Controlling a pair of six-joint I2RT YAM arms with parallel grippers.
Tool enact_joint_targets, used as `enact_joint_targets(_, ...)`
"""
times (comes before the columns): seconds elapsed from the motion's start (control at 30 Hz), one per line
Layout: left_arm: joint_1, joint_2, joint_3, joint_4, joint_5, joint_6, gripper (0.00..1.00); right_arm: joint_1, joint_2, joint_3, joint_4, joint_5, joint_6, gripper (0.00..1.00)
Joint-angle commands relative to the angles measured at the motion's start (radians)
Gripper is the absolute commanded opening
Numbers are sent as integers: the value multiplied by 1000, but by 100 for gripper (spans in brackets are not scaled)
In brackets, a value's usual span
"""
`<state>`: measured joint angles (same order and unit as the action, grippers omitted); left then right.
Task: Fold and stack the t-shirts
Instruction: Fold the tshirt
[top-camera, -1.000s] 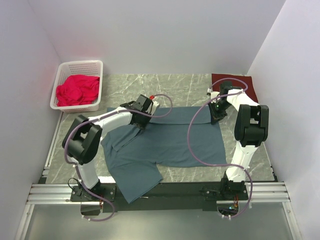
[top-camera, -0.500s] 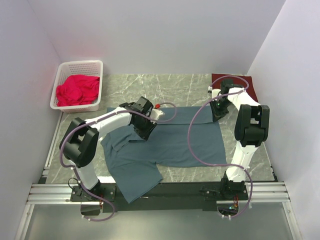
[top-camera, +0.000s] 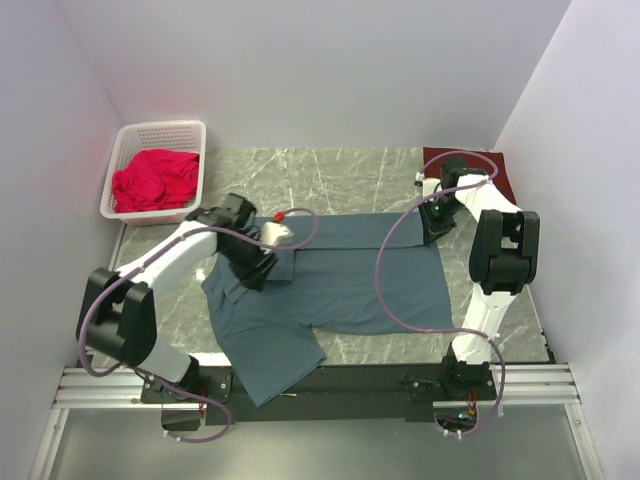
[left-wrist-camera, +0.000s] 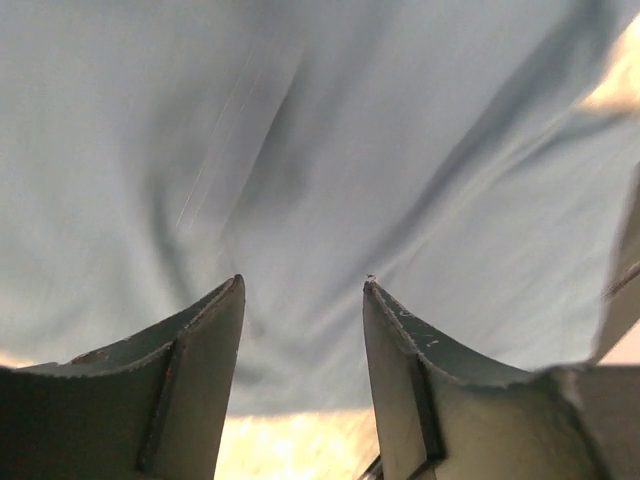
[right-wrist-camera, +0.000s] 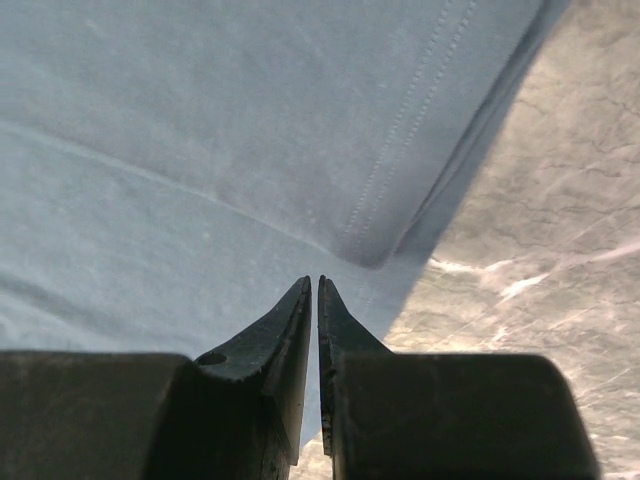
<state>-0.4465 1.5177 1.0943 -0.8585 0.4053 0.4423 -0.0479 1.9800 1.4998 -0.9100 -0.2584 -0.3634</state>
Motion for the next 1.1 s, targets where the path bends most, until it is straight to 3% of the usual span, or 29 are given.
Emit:
enact_joint_targets(0.0,66,-56,-69,-83,-6,196,57,16,-72,10,-13,-36,9,14)
enact_joint_targets(0.47,75,-1,-234,128,-220,230,56,17,-52,16,-15,-5,9,14)
enact_joint_targets(0.87,75,19,-234,133,-237,242,32,17,-52,2,-9,-1,3,14)
enact_joint_targets(1.07,77,-42,-200,64,-203,259,11,17,-52,4,-10,4,-2,14)
